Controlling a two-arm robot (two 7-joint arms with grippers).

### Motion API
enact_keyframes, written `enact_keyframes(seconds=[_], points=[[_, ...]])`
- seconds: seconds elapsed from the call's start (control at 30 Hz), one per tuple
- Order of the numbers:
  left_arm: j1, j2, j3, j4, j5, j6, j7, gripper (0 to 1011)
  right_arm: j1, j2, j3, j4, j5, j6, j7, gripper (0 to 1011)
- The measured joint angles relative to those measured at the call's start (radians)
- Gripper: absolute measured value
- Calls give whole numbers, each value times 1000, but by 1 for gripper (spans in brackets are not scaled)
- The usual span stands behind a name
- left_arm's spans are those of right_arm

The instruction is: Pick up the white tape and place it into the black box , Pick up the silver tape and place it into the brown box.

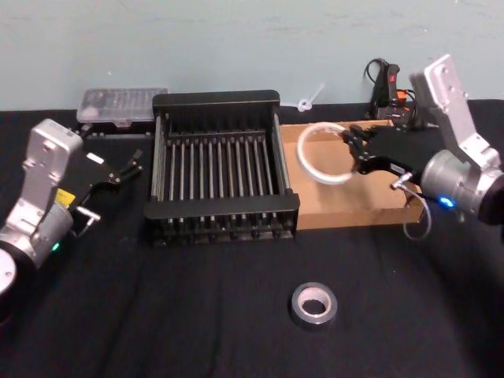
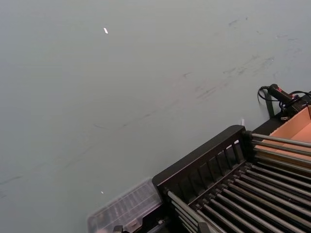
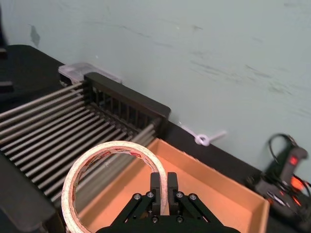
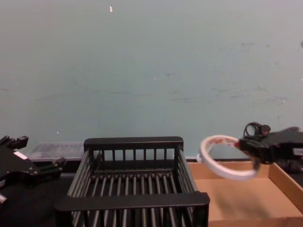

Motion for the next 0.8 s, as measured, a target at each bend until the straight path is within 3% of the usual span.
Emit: enact_keyframes(seconds=[0.43,0.8], points=[[0,0,0,0,0,0,0,1001,145,-103,-99,155,-41,-45,52,92],[0,0,0,0,0,0,0,1001,240,-182,-155,290,-53,-76,93,91]])
